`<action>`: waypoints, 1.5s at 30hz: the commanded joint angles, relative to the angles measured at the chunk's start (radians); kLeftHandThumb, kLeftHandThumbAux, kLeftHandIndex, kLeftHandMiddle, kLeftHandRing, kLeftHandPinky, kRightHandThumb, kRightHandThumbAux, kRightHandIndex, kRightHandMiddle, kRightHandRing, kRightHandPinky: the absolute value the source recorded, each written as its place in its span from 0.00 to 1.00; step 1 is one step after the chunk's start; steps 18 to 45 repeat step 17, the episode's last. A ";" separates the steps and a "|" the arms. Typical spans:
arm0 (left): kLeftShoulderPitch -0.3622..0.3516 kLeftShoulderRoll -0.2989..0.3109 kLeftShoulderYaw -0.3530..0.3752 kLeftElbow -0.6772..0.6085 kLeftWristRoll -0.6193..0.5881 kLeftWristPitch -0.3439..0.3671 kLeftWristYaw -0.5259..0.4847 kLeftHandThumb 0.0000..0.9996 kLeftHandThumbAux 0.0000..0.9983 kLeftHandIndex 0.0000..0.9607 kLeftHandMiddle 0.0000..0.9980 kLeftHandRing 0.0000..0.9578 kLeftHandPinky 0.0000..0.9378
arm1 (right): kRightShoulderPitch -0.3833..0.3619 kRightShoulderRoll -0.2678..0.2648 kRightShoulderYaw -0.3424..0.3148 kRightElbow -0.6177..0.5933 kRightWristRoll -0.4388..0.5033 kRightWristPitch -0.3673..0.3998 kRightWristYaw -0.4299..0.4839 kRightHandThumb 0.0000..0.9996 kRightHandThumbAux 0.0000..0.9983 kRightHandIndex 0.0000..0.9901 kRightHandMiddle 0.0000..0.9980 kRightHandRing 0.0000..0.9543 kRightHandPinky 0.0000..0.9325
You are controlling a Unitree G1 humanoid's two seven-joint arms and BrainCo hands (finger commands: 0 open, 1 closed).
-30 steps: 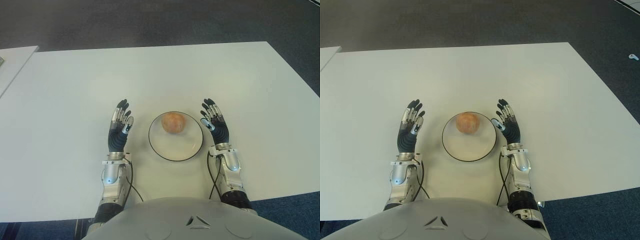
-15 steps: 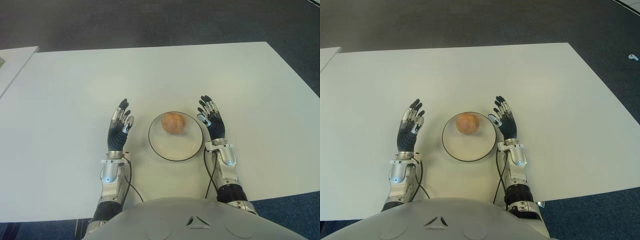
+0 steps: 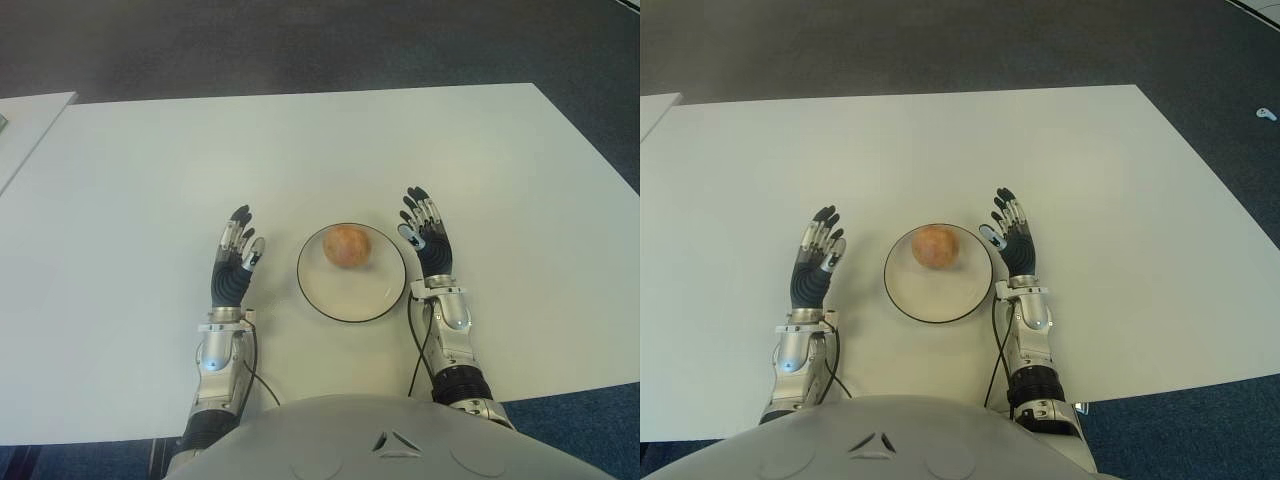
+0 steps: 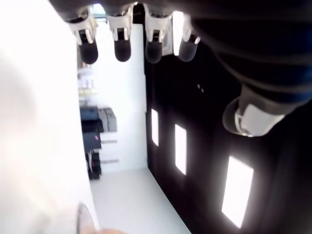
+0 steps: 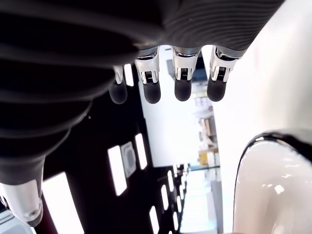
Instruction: Put the apples into the plate.
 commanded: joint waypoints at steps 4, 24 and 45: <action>0.122 -0.041 -0.005 -0.057 0.103 0.158 0.123 0.01 0.44 0.07 0.05 0.01 0.00 | 0.088 0.020 -0.007 0.051 -0.017 -0.011 -0.044 0.17 0.57 0.00 0.00 0.00 0.00; 0.163 -0.066 -0.047 -0.177 0.154 0.288 0.174 0.04 0.41 0.05 0.04 0.00 0.00 | 0.105 0.013 0.001 0.008 -0.046 0.027 -0.078 0.17 0.56 0.00 0.00 0.00 0.00; 0.163 -0.066 -0.047 -0.177 0.154 0.288 0.174 0.04 0.41 0.05 0.04 0.00 0.00 | 0.105 0.013 0.001 0.008 -0.046 0.027 -0.078 0.17 0.56 0.00 0.00 0.00 0.00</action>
